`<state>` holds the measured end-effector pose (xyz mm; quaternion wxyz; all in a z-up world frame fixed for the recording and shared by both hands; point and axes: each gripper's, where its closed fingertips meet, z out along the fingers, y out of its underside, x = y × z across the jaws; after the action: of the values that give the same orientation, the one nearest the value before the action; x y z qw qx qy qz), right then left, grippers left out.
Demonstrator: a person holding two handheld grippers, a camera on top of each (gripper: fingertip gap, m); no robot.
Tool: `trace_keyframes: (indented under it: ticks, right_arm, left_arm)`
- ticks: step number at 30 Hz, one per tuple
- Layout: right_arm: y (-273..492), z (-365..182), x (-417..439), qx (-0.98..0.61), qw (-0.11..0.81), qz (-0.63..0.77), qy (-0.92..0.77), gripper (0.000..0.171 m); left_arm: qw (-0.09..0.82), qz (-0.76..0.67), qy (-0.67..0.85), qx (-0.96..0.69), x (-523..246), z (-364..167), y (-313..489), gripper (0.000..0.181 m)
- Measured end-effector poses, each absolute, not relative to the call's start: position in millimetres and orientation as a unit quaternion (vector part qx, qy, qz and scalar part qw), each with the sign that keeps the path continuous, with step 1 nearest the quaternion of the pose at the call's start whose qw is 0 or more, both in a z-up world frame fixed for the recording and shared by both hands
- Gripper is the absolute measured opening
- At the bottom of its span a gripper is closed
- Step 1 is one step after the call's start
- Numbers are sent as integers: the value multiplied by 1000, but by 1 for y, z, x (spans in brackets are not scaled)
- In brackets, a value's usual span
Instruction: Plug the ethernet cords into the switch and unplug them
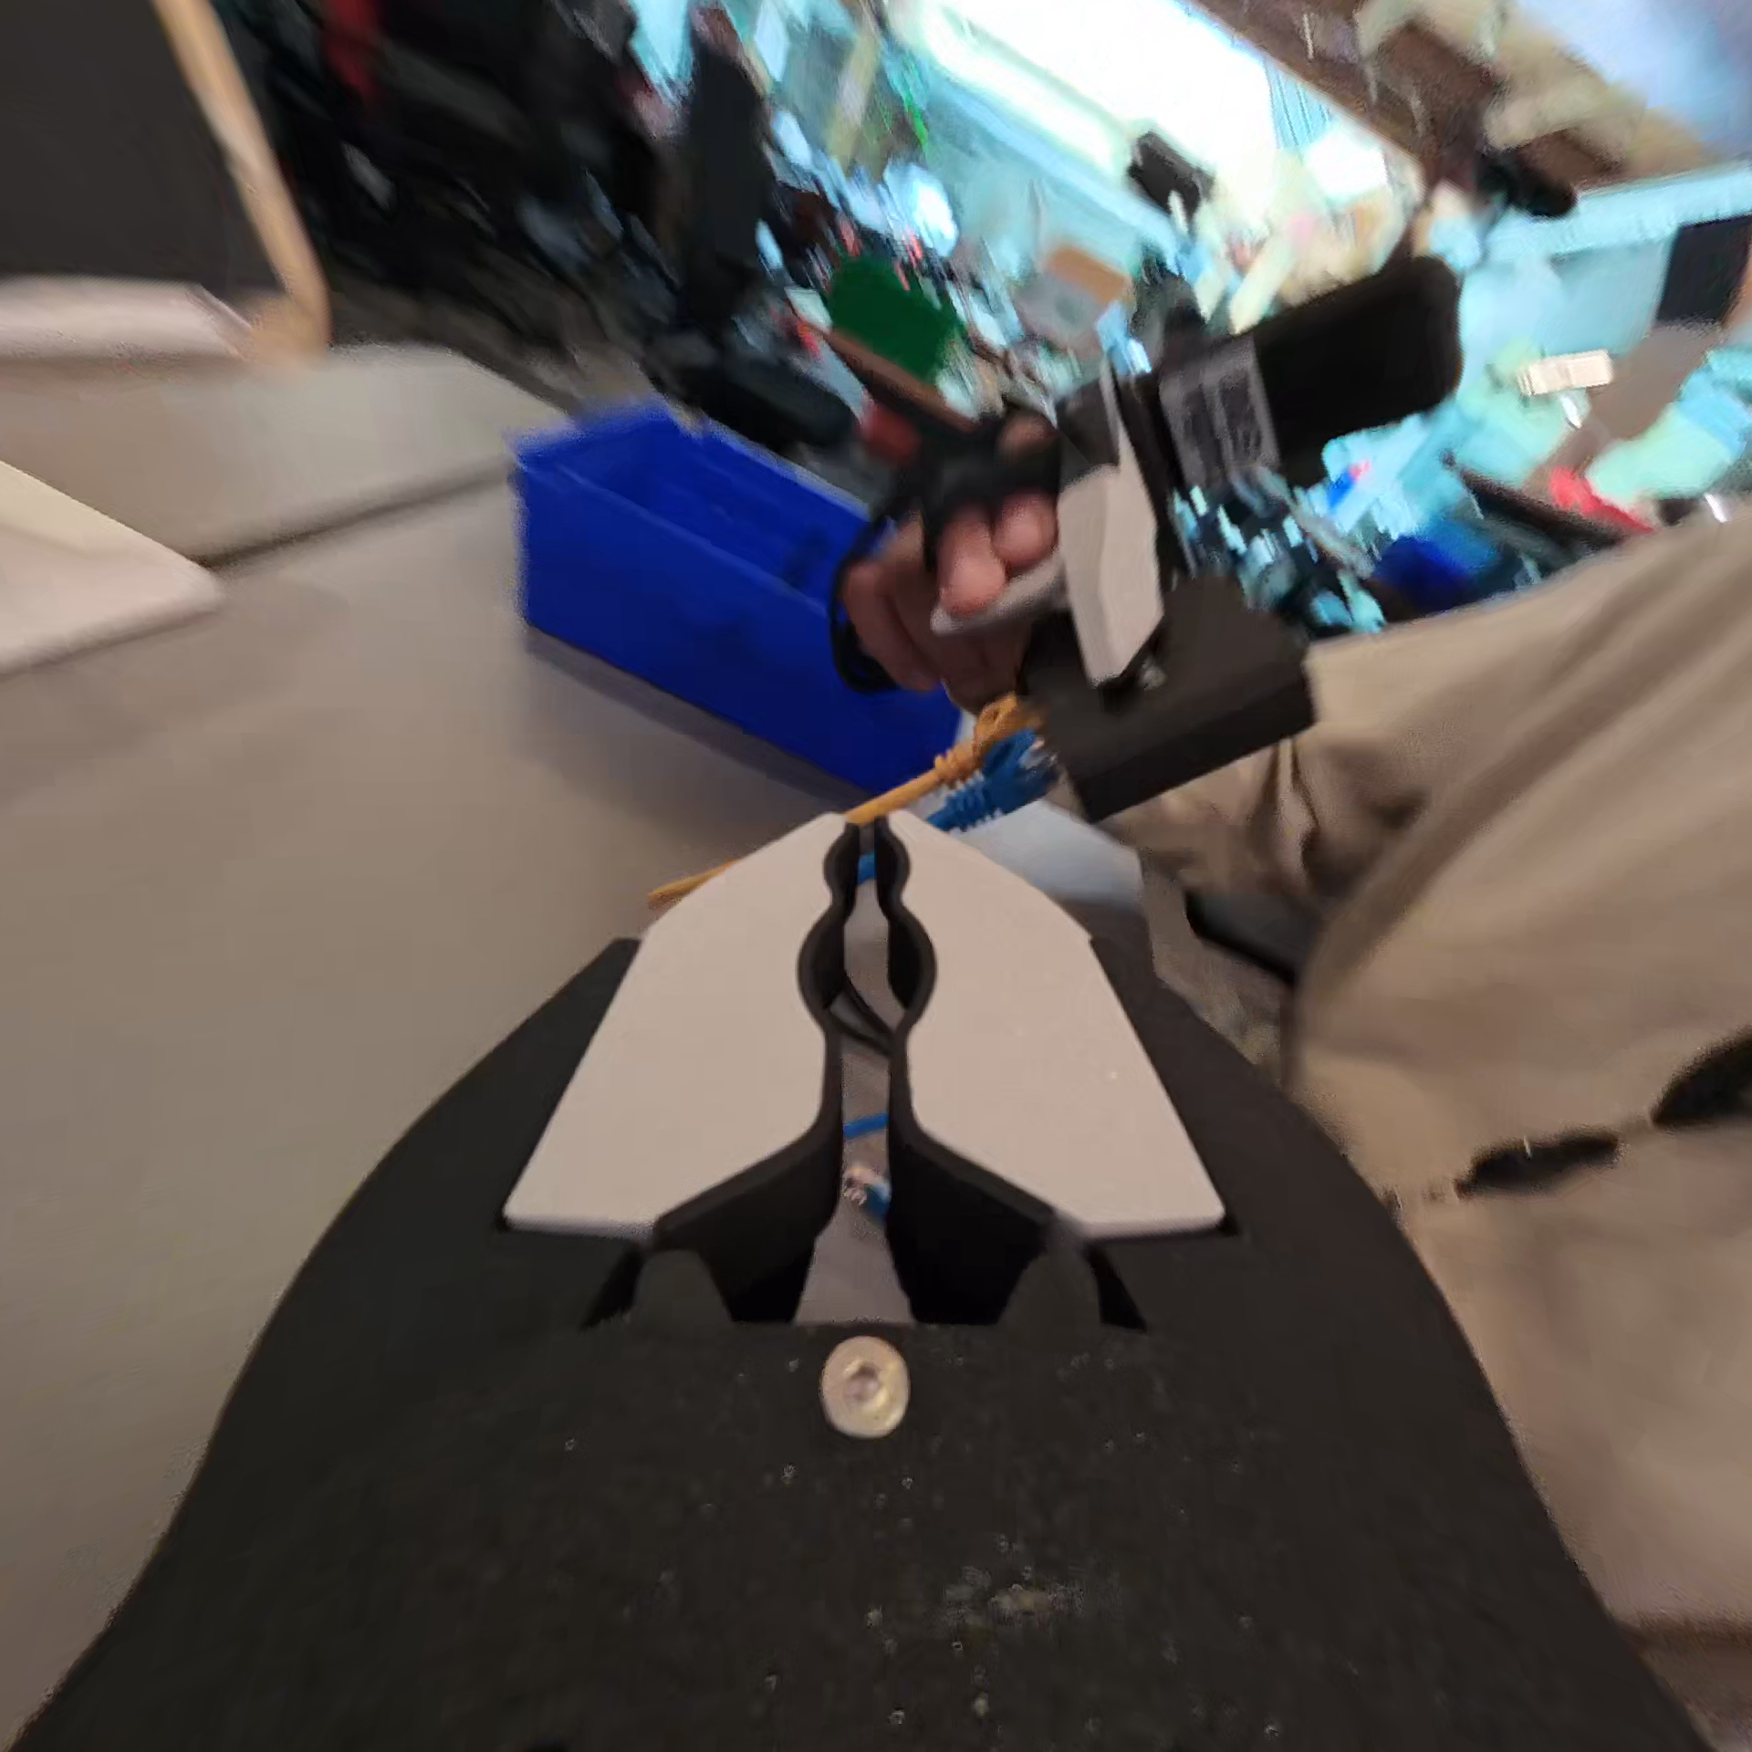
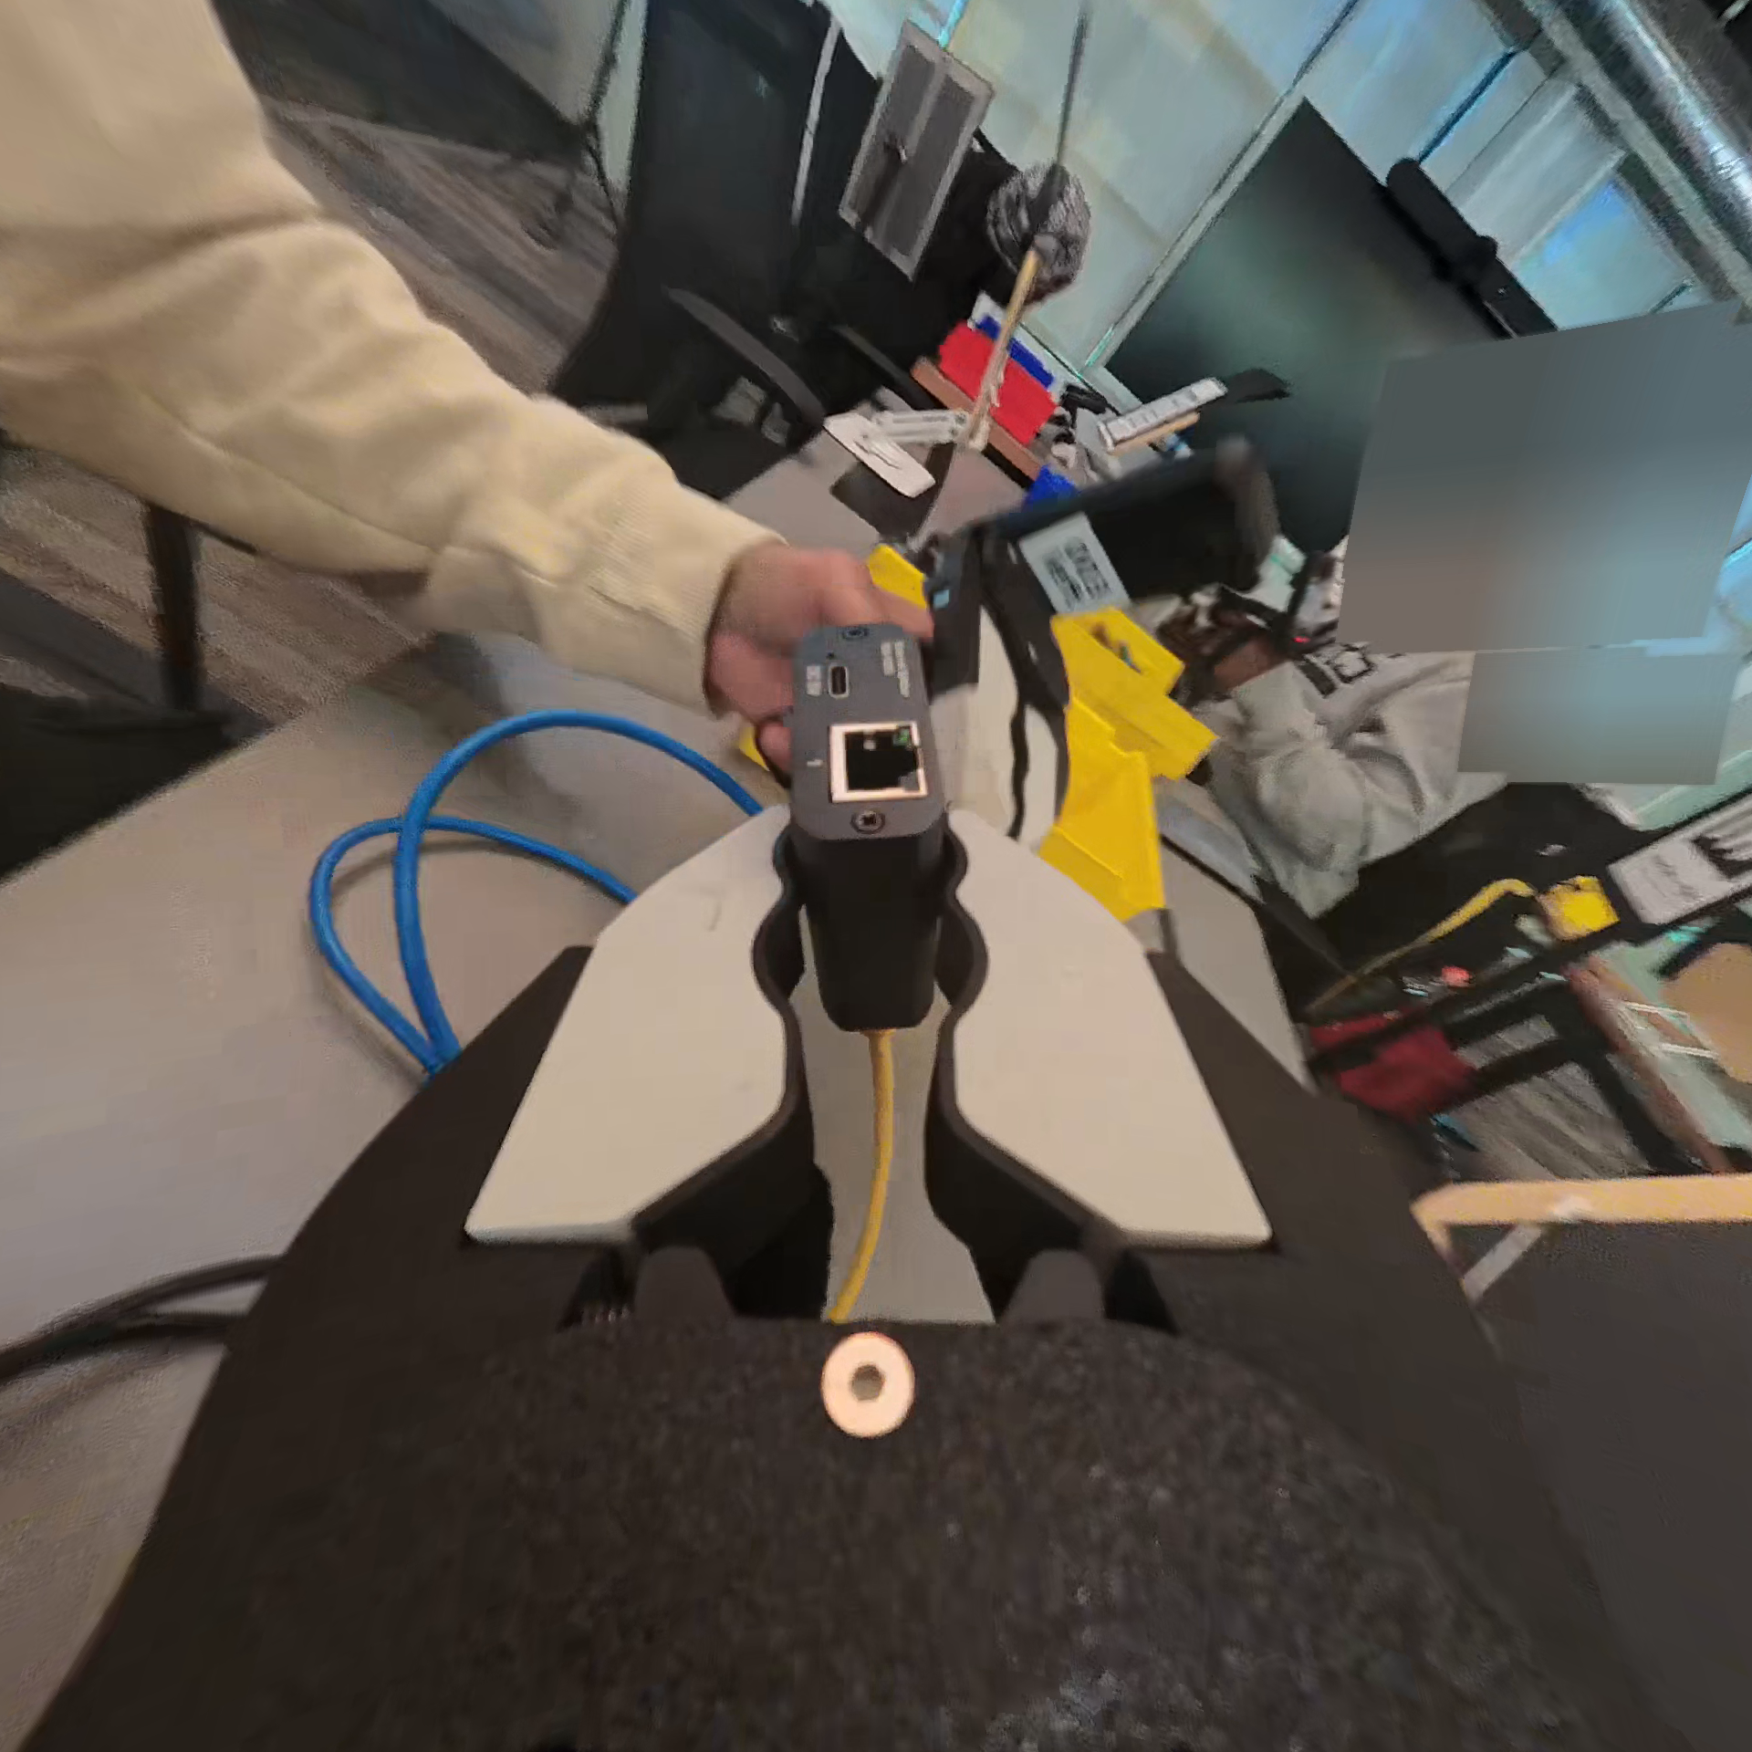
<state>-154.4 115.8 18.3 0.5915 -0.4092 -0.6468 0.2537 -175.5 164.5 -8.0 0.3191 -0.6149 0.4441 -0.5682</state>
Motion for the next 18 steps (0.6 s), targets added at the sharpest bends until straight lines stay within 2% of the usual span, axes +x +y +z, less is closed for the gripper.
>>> trace_keyframes:
  ticks: [4, 8, 10, 16, 18]
  right_arm:
    - [164, 30, -144, -408, 600, 98, -681, 24]
    - [210, 41, -132, -407, 599, -15, -689, 25]
    - [222, 29, -129, -429, 589, -26, -684, 25]
    - [222, -63, -128, -541, 547, -43, -637, 24]
    - [214, -79, -130, -558, 553, -9, -619, 25]
  left_arm:
    - [467, -524, 362, -614, -226, 50, 204, 4]
    - [515, -436, 352, -649, -243, 55, 199, 12]
    - [491, -418, 358, -675, -229, 34, 181, 22]
    - [440, -303, 335, -776, -166, -84, 128, 22]
    - [394, -277, 327, -813, -144, -119, 114, 32]
